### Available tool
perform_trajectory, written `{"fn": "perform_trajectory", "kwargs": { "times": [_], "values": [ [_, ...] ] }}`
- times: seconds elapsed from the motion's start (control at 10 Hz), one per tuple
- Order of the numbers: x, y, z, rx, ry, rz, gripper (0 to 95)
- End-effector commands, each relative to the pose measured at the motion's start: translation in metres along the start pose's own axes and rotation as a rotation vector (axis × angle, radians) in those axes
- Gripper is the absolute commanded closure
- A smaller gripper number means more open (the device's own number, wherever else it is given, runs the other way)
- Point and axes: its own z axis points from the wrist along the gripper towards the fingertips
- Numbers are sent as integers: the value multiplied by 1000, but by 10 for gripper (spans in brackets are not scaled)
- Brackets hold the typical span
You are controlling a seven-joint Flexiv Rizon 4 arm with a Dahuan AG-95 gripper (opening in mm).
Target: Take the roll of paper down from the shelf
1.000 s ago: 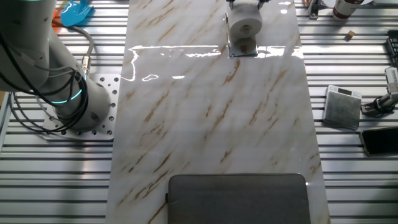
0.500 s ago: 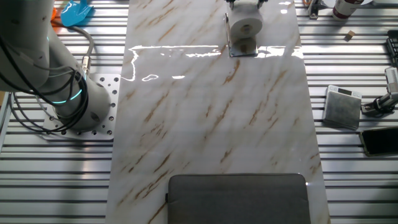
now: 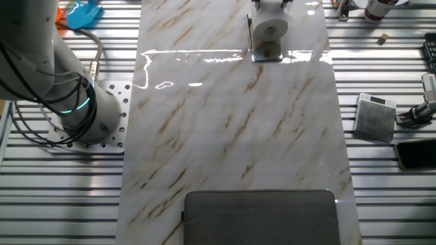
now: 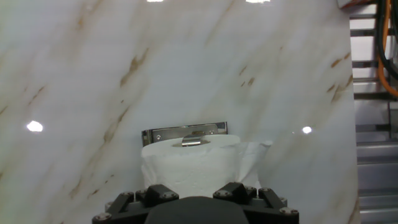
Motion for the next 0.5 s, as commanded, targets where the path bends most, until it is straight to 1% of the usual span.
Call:
{"fn": "perform_trajectory", "kwargs": {
  "times": [0.1, 0.5],
  "values": [
    [0, 0, 0, 3, -3, -2, 950],
    [1, 0, -1, 18, -4, -16, 950]
  ]
}}
